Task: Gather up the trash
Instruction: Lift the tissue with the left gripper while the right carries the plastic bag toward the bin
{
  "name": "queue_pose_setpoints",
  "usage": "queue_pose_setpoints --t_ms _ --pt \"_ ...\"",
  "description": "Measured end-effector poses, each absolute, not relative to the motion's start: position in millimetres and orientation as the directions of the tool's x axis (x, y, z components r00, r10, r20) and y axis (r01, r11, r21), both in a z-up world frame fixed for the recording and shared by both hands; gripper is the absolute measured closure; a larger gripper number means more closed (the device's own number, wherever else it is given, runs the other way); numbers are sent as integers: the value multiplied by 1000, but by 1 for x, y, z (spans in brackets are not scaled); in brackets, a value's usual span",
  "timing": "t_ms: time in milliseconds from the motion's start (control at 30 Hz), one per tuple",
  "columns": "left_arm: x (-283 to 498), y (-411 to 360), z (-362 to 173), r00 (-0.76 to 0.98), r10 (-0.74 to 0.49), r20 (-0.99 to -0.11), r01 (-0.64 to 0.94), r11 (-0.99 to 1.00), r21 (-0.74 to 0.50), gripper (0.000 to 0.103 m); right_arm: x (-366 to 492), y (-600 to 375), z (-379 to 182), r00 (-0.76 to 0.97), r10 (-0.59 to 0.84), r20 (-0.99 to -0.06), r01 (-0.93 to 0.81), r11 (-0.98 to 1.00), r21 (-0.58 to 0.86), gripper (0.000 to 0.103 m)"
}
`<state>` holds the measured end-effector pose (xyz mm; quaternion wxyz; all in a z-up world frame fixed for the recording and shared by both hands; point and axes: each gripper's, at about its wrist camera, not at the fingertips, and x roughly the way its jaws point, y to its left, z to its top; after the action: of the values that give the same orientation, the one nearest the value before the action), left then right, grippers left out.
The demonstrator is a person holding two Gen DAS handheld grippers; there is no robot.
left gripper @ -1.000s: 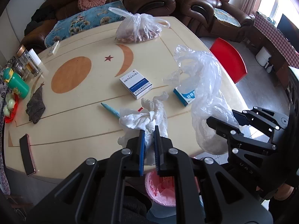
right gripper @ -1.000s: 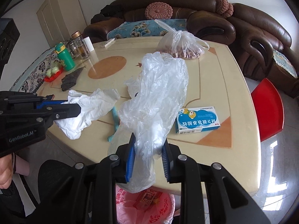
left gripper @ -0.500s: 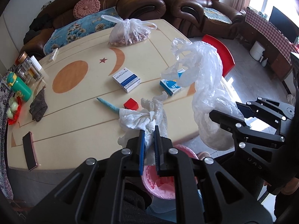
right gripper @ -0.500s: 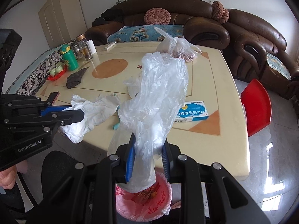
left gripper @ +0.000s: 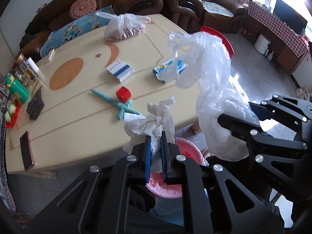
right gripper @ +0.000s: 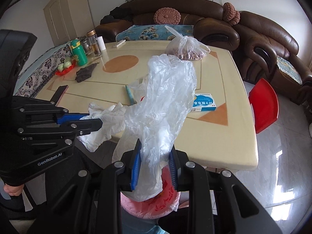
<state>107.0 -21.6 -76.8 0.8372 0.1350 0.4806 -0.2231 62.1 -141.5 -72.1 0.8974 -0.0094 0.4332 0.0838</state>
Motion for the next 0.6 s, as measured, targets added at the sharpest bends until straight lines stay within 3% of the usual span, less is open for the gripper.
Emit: queue_pose_setpoints --t_ms 600 --pt "77 -26 -150 340 -228 -912 548 836 -4 93 42 -141 -130 501 130 -855 -171 984 50 77"
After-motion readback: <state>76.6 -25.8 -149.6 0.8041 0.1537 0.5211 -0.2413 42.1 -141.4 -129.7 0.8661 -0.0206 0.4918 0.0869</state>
